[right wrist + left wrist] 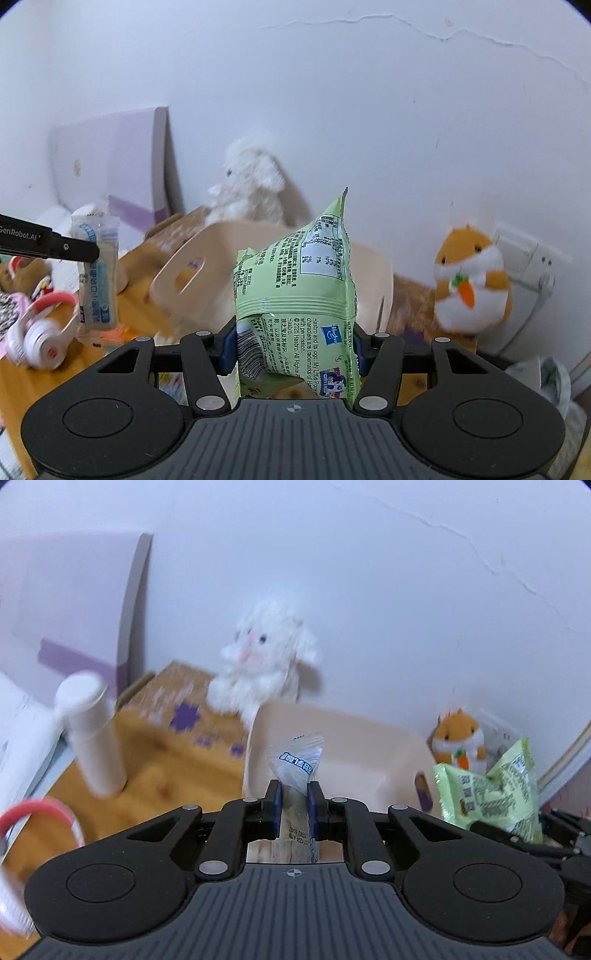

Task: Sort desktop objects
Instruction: 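Carry both items to the beige basket and open both tools to drop them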

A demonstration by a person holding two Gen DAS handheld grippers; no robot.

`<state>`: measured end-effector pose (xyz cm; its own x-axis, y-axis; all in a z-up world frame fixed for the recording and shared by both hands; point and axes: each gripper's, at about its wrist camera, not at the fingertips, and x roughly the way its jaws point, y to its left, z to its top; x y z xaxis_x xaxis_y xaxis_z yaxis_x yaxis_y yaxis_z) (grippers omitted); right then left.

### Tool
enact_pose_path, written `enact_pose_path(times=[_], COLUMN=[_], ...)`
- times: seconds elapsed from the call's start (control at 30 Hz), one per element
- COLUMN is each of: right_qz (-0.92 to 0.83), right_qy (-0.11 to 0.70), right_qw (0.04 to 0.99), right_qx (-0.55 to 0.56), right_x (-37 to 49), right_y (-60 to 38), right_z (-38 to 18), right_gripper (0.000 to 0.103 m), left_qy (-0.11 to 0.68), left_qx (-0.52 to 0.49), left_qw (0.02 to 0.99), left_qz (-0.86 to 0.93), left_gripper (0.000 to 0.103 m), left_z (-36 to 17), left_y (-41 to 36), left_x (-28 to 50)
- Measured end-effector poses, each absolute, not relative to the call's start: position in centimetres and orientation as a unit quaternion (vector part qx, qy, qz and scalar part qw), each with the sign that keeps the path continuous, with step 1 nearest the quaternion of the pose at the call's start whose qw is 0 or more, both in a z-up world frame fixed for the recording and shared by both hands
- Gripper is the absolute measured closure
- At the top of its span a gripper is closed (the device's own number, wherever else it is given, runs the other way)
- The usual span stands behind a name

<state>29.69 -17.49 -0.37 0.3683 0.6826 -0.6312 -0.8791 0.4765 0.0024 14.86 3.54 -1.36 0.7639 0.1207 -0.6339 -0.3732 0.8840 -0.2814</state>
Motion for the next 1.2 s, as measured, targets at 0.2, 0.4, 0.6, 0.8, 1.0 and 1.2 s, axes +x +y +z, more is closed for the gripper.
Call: enact_pose_path(times=[0.2,0.4,0.6,0.8,1.0,1.2], right_qz=[0.458,0.440,0.425,0.408,0.409,0.404], right_qy=[0.318,0.349,0.367,0.368,0.324,0.319], right_qw=[0.817,0.814,0.816,0.828,0.847,0.854], right_qx=[-0.150,-0.146,-0.138,-0.111,-0.102,-0.072], right_x=[34.2,36.2,36.6,36.8,35.3,34.1], right_y=[-13.3,-10.2,-8.7,-9.4,-10.6,-12.5], right_z=[-3.0,-6.7,-8.5,-9.0,-7.3,-6.2], right_gripper=[0.050,0.050,0.047,0.022,0.000,0.000], left_qy=[0.305,0.334,0.382,0.384,0.329,0.306], left_qx=[-0.181,-0.166,-0.167,-0.171,-0.158,-0.125], left_qw=[0.925,0.918,0.900,0.900,0.924,0.938], left_qz=[0.136,0.138,0.126,0.116,0.117,0.104], left_gripper=[0.089,0.089,0.089,0.043,0.023,0.022], left_z=[-2.6,-5.8,-9.4,-10.3,-8.1,-6.0], left_y=[3.9,3.6,3.8,4.0,4.0,4.0], left_x=[21.6,27.6,30.2,29.6,27.6,25.2])
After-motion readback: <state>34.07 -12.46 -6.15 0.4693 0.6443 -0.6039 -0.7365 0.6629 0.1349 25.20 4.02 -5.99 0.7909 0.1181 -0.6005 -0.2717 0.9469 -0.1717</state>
